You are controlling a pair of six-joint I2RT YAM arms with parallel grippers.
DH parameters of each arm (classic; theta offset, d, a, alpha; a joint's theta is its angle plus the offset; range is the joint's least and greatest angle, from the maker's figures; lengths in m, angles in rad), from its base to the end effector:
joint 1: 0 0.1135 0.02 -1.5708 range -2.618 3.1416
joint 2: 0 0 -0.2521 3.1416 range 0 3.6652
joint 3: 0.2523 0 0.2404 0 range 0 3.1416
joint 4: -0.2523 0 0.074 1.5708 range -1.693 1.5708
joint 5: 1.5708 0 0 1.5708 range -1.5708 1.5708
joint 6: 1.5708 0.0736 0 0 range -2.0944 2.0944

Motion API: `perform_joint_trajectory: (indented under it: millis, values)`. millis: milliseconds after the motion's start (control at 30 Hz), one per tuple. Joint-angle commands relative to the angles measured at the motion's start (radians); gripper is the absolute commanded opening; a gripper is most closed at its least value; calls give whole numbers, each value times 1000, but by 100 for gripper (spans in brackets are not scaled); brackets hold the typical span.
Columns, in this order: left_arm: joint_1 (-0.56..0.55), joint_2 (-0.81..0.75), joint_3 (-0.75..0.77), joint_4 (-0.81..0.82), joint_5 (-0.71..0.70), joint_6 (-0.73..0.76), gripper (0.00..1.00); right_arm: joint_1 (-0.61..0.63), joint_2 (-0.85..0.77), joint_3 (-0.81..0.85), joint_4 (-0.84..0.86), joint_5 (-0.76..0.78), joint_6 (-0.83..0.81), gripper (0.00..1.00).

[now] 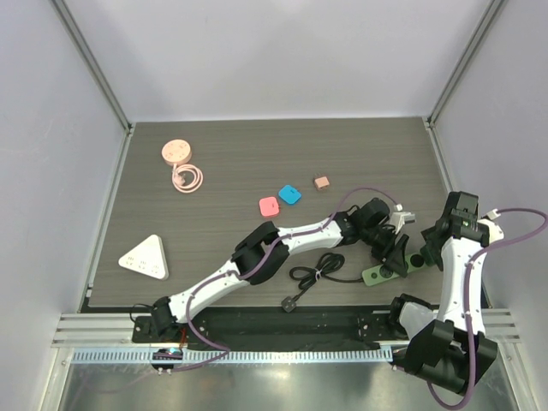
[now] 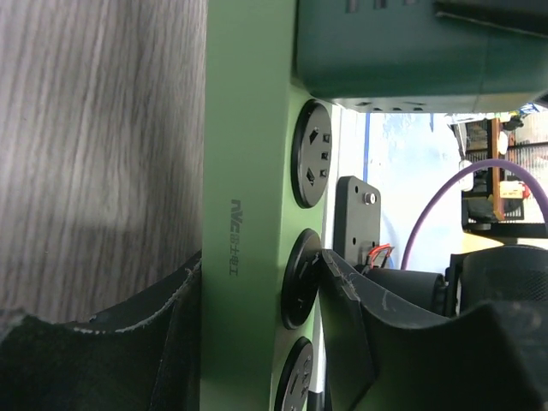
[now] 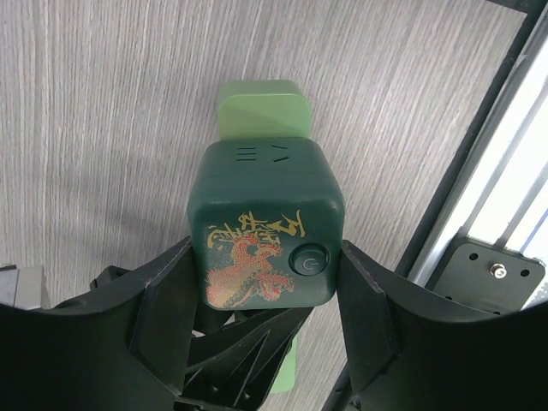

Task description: Pull the plug off the socket

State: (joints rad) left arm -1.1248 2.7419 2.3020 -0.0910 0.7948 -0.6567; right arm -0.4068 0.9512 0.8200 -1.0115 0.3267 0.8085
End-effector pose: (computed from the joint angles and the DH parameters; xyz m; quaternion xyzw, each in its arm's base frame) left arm 0.2100 -0.5610 0.1032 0.3726 0.7338 -0.5674 0.0269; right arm 0.1485 -0.0897 0.2170 0.5788 0.7718 -0.1139 0.2371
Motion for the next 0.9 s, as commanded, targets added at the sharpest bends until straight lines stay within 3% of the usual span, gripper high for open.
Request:
perform_joint_trajectory:
  millis: [0,233,400,533,667,867]
  values:
    - [-3,88,36,-179,-127,-34,1,6,-54,37,-48,29,32,1]
    - [3,153,141,-226,-97,-86,0,22,-95,123,-127,123,37,1]
    - [5,180,191,-265,-78,-97,0,57,-118,117,-113,101,46,1]
    - [5,170,194,-320,-117,-55,0,146,-127,105,-131,152,96,1]
    - [7,138,174,-297,-59,-61,0,302,-114,28,-133,178,203,1]
    - [20,133,137,-302,-45,-41,0,362,-75,93,-136,258,209,1]
